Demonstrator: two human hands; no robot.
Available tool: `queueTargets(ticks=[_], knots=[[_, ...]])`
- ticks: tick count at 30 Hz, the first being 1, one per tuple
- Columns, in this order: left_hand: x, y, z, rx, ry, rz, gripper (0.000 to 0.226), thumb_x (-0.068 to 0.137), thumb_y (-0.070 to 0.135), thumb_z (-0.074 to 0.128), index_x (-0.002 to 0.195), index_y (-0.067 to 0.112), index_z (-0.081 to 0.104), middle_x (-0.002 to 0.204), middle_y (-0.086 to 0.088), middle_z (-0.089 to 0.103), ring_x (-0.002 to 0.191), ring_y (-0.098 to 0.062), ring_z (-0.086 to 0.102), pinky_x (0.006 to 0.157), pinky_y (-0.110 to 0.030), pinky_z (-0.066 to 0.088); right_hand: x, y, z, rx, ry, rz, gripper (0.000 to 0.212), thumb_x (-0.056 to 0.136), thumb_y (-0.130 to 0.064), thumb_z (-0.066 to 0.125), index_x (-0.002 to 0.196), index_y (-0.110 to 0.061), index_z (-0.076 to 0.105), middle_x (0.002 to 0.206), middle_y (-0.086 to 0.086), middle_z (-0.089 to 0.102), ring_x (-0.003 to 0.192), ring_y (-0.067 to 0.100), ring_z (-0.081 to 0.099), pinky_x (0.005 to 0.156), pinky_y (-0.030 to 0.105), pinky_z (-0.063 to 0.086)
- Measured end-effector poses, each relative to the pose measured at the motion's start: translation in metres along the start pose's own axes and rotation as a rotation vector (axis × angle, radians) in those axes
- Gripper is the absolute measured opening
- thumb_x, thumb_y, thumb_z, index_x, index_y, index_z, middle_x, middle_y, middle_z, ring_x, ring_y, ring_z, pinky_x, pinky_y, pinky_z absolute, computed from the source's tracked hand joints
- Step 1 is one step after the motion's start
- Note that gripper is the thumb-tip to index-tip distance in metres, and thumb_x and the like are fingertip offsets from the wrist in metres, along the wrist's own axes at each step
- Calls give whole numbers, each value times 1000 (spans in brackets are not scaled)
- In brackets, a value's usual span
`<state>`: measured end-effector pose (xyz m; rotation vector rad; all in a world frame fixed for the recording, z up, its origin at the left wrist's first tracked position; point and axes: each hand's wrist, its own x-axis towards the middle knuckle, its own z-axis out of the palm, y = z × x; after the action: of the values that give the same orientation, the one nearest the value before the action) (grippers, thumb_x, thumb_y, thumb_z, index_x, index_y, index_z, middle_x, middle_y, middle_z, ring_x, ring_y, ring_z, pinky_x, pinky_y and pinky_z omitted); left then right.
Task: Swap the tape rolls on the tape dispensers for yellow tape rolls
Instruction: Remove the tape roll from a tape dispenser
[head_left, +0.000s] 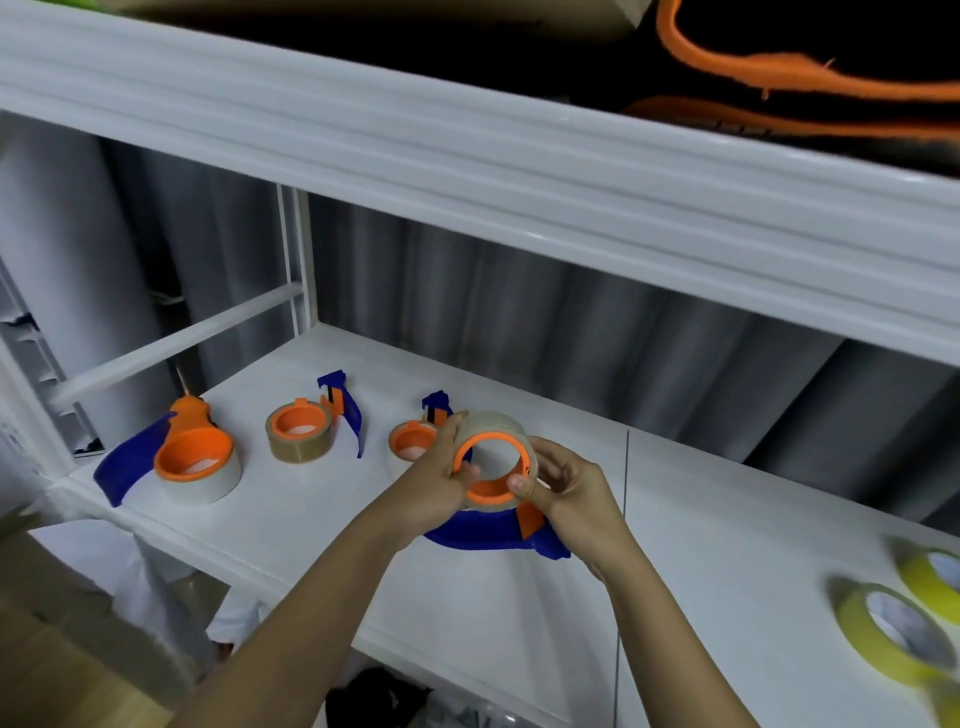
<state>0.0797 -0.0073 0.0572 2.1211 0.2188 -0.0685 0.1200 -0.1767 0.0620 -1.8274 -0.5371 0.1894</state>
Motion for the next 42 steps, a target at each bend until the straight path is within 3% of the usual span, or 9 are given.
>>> queueTargets(ticks=[8, 15, 18, 22, 25, 28, 31, 36, 42], knots=[[7, 4, 15, -168, 171, -35, 58, 99, 23, 41, 147, 34, 12, 148, -2, 32, 130, -23, 40, 97, -27, 39, 5, 4, 8, 8, 81, -41, 26, 88, -23, 64, 106, -42, 60, 94, -25, 69, 94, -6, 63, 72, 8, 50], [15, 5, 29, -303, 376, -40, 43, 99, 19, 40, 141, 27, 34, 123, 4, 54, 85, -3, 49, 63, 0, 38, 24, 11, 24, -207, 220, -61, 28, 91, -10, 55, 109, -30, 64, 83, -24, 64, 77, 4, 63, 64, 6, 47], [16, 0, 28, -237, 314, -10, 50, 97, 30, 44, 144, 25, 28, 127, 4, 53, 101, -8, 52, 79, -11, 40, 31, 10, 22, -319, 161, -30, 33, 92, -5, 49, 114, -25, 63, 87, -15, 63, 74, 3, 59, 61, 4, 44], [12, -11, 6, -272, 104, -35, 78, 73, 77, 31, 142, 44, 20, 136, 13, 37, 119, -10, 40, 82, -19, 38, 31, 10, 0, -100, 146, 80, 33, 93, -1, 49, 109, -25, 65, 92, -9, 67, 81, 9, 61, 55, 9, 48], [27, -6, -7, -391, 132, -106, 43, 85, 72, 29, 118, 48, 43, 133, 9, 48, 116, -10, 47, 94, -30, 40, 29, 6, -5, 55, 51, 180, 26, 94, -7, 52, 112, -22, 65, 95, 1, 70, 80, 18, 65, 51, 20, 52], [29, 2, -3, -467, 126, -45, 17, 93, 54, 40, 97, 49, 56, 96, 21, 61, 84, -6, 63, 60, -19, 53, 30, 5, 5, 142, -13, 231, 27, 91, -4, 54, 115, -13, 65, 102, 11, 70, 92, 29, 66, 70, 45, 56], [24, -10, 5, -520, 186, 135, 17, 97, 37, 43, 106, 47, 54, 88, 31, 61, 77, 8, 61, 47, -11, 47, 27, 8, 23, 292, 93, 266, 22, 88, -1, 57, 105, -12, 68, 96, 9, 70, 85, 27, 66, 56, 31, 56], [28, -14, 1, -692, 221, 25, 40, 78, 46, 62, 111, 22, 57, 100, 3, 61, 88, -18, 63, 59, -23, 50, 21, 6, 46, 418, 241, 277, 16, 87, -7, 62, 91, -22, 70, 91, 0, 70, 81, 15, 65, 55, 19, 51], [17, -27, 2, -411, 294, 92, 26, 98, 44, 32, 116, 32, 47, 117, -2, 52, 95, -15, 58, 68, -22, 51, 19, 2, 55, 526, 148, 315, 20, 94, -21, 54, 107, -25, 69, 107, 3, 69, 99, 21, 64, 65, 26, 56]])
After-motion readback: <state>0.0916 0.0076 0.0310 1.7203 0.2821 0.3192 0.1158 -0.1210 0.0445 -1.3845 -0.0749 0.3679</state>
